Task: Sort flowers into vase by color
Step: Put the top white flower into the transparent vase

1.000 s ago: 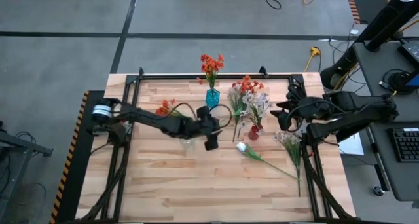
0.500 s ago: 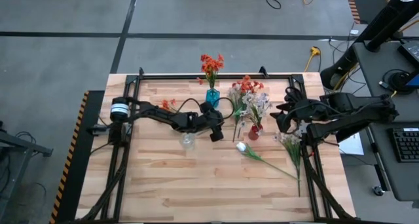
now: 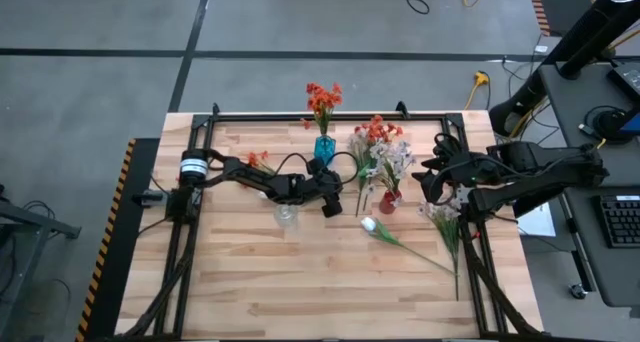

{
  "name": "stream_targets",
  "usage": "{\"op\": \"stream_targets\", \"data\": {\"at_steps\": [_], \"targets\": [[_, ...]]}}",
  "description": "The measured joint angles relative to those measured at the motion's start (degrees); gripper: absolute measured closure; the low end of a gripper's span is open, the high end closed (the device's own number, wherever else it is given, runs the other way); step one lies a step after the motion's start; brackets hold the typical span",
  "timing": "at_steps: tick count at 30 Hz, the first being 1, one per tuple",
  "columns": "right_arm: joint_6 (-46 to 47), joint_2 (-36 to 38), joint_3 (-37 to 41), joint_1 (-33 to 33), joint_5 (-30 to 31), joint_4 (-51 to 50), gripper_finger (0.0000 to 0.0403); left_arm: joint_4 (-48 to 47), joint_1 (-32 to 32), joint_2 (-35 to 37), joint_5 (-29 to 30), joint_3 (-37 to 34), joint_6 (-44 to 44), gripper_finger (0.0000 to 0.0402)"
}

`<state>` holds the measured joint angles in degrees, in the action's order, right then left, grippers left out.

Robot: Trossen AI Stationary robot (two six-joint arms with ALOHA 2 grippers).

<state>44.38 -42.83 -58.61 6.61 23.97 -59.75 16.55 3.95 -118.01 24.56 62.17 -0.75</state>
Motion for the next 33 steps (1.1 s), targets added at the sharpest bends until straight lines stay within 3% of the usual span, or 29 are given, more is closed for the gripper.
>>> {"op": "stream_targets", "data": {"at_steps": [11,25,33], "targets": [[0.00,-0.11,0.00,0.00,0.00,0.01,0.0170,0.84,0.23,-1.32,-0.03,-0.04,0.42,0.0219],[0.00,-0.11,0.00,0.00,0.00,0.02,0.0170,0.44,0.23,-1.32,-0.07,-0.04,2.47,0.0332],[0.00,-0.11,0.00,0.00,0.00,0.02,0.0170,0.46,0.23,-1.32,0.12,-0.04,4.80,0.0365]]}}
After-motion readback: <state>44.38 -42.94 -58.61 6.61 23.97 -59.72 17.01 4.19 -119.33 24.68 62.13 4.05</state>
